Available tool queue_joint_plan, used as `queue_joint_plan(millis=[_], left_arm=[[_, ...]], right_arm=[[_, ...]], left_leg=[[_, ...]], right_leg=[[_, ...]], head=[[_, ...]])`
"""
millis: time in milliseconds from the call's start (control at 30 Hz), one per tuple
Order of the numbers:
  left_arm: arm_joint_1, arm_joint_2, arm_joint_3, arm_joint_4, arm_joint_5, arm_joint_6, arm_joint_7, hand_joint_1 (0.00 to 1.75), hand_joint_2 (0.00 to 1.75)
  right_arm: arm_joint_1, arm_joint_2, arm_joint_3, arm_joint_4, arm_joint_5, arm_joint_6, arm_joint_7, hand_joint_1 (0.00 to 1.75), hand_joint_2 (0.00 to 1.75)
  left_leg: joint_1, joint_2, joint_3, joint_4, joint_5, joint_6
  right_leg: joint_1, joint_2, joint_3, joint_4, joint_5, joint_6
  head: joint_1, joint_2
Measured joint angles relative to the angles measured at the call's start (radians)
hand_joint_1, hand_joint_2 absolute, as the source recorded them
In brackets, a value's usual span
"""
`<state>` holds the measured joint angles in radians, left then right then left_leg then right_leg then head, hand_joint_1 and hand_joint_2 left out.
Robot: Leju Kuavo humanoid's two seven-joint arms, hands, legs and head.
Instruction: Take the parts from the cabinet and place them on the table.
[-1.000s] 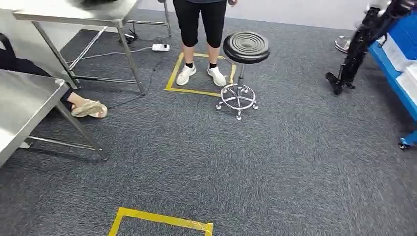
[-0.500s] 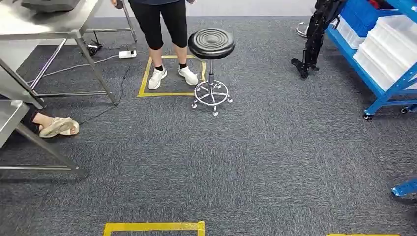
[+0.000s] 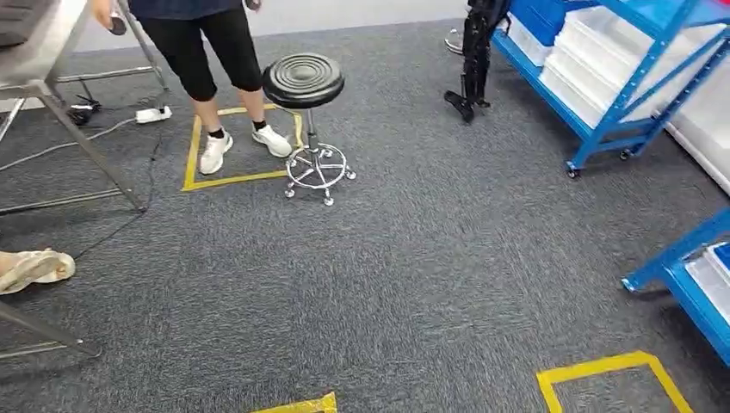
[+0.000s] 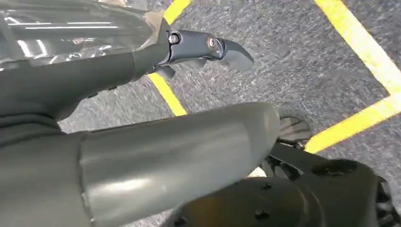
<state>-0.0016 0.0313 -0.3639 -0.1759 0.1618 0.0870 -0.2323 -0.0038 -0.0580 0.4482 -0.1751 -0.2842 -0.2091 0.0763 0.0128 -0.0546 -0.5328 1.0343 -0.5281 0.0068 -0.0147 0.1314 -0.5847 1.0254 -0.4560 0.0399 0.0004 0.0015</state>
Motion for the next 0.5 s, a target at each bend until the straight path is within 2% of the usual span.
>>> queue_joint_plan(millis=[33, 67, 100, 133, 200, 233, 267, 300, 333, 367, 400, 433, 467, 500], left_arm=[[-0.001, 0.001, 0.0, 0.0, 0.0, 0.002, 0.0, 0.0, 0.0], [-0.003, 0.0, 0.0, 0.0, 0.001, 0.002, 0.0, 0.0, 0.0], [-0.003, 0.001, 0.0, 0.0, 0.002, 0.003, 0.0, 0.0, 0.0], [-0.002, 0.003, 0.0, 0.0, 0.005, 0.003, 0.0, 0.0, 0.0], [0.003, 0.003, 0.0, 0.0, 0.005, 0.005, 0.0, 0.0, 0.0], [0.004, 0.003, 0.0, 0.0, 0.005, 0.006, 0.0, 0.0, 0.0], [0.003, 0.003, 0.0, 0.0, 0.005, 0.008, -0.001, 0.0, 0.0], [0.001, 0.003, 0.0, 0.0, 0.004, 0.009, -0.001, 0.0, 0.0], [0.001, 0.002, 0.0, 0.0, 0.004, 0.01, -0.002, 0.0, 0.0], [0.001, 0.001, 0.0, 0.0, 0.005, 0.011, -0.002, 0.0, 0.0], [0.001, 0.003, 0.0, 0.0, 0.005, 0.015, -0.002, 0.0, 0.0], [0.001, 0.004, 0.0, 0.0, 0.006, 0.021, -0.002, 0.0, 0.0], [-0.001, 0.003, 0.0, 0.0, 0.006, 0.021, 0.0, 0.0, 0.0], [-0.006, 0.003, 0.0, 0.0, 0.006, 0.021, 0.0, 0.0, 0.0]], right_arm=[[0.003, 0.0, 0.002, 0.0, 0.001, -0.001, 0.0, 0.0, 0.0], [0.003, 0.001, 0.003, 0.001, 0.002, -0.003, 0.001, 0.0, 0.0], [0.003, 0.003, 0.005, 0.001, 0.003, -0.003, 0.001, 0.0, 0.0], [-0.002, 0.004, 0.009, 0.001, 0.004, -0.003, 0.001, 0.0, 0.0], [-0.008, 0.003, 0.01, 0.001, 0.004, -0.003, 0.001, 0.0, 0.0], [-0.008, 0.003, 0.011, 0.001, 0.004, -0.003, 0.001, 0.0, 0.0], [-0.007, 0.003, 0.011, 0.001, 0.004, -0.003, 0.001, 0.0, 0.0], [-0.006, 0.003, 0.011, 0.001, 0.004, -0.003, 0.001, 0.0, 0.0], [-0.005, 0.003, 0.011, 0.001, 0.003, -0.003, 0.001, 0.0, 0.0], [-0.007, 0.001, 0.011, 0.001, 0.003, -0.003, 0.001, 0.0, 0.0], [-0.01, 0.002, 0.011, 0.001, 0.003, -0.003, -0.002, 0.0, 0.0], [-0.013, 0.002, 0.011, 0.001, 0.003, -0.003, -0.003, 0.0, 0.0], [-0.012, 0.002, 0.011, 0.001, 0.002, -0.003, -0.005, 0.0, 0.0], [-0.012, 0.002, 0.011, 0.001, 0.002, -0.003, -0.005, 0.0, 0.0]], left_leg=[[-0.001, 0.009, 0.003, -0.004, 0.004, 0.007], [0.008, 0.026, 0.007, -0.017, 0.014, 0.02], [0.004, 0.036, 0.01, -0.023, 0.016, 0.025], [0.003, 0.052, 0.01, -0.023, 0.016, 0.03], [0.001, 0.086, 0.009, -0.023, 0.014, 0.032], [0.001, 0.097, 0.009, -0.023, 0.013, 0.031], [0.001, 0.11, 0.01, -0.023, 0.012, 0.03], [0.001, 0.122, 0.012, -0.023, 0.009, 0.028], [0.002, 0.133, 0.016, -0.023, 0.006, 0.023], [0.003, 0.144, 0.022, -0.022, 0.002, 0.016], [-0.002, 0.153, 0.027, -0.021, -0.004, 0.009], [-0.005, 0.162, 0.032, -0.019, -0.013, 0.0], [-0.005, 0.169, 0.036, -0.022, -0.012, -0.005], [-0.001, 0.179, 0.04, -0.025, -0.012, -0.008]], right_leg=[[-0.001, 0.01, -0.011, -0.003, 0.003, 0.007], [0.002, -0.002, -0.01, 0.004, -0.001, 0.01], [0.001, -0.063, -0.024, 0.038, -0.022, 0.005], [0.002, -0.096, -0.06, 0.107, -0.059, -0.001], [0.0, -0.116, -0.139, 0.266, -0.118, -0.003], [-0.002, -0.118, -0.156, 0.303, -0.125, 0.003], [-0.005, -0.121, -0.153, 0.298, -0.117, 0.011], [-0.01, -0.125, -0.123, 0.244, -0.092, 0.025], [-0.014, -0.138, -0.074, 0.155, -0.059, 0.038], [-0.017, -0.169, -0.019, 0.057, -0.03, 0.047], [-0.014, -0.217, 0.006, 0.007, -0.021, 0.042], [-0.007, -0.208, 0.015, 0.003, -0.012, 0.032], [-0.004, -0.194, 0.011, 0.007, -0.013, 0.022], [0.0, -0.186, 0.007, 0.007, -0.013, 0.017]], head=[[-0.001, 0.0], [0.001, 0.0], [0.001, 0.0], [0.007, 0.0], [0.006, 0.0], [0.007, 0.0], [0.007, 0.0], [0.008, 0.0], [0.007, 0.0], [0.008, 0.0], [0.01, 0.0], [0.007, 0.0], [0.0, 0.0], [0.003, 0.0]])
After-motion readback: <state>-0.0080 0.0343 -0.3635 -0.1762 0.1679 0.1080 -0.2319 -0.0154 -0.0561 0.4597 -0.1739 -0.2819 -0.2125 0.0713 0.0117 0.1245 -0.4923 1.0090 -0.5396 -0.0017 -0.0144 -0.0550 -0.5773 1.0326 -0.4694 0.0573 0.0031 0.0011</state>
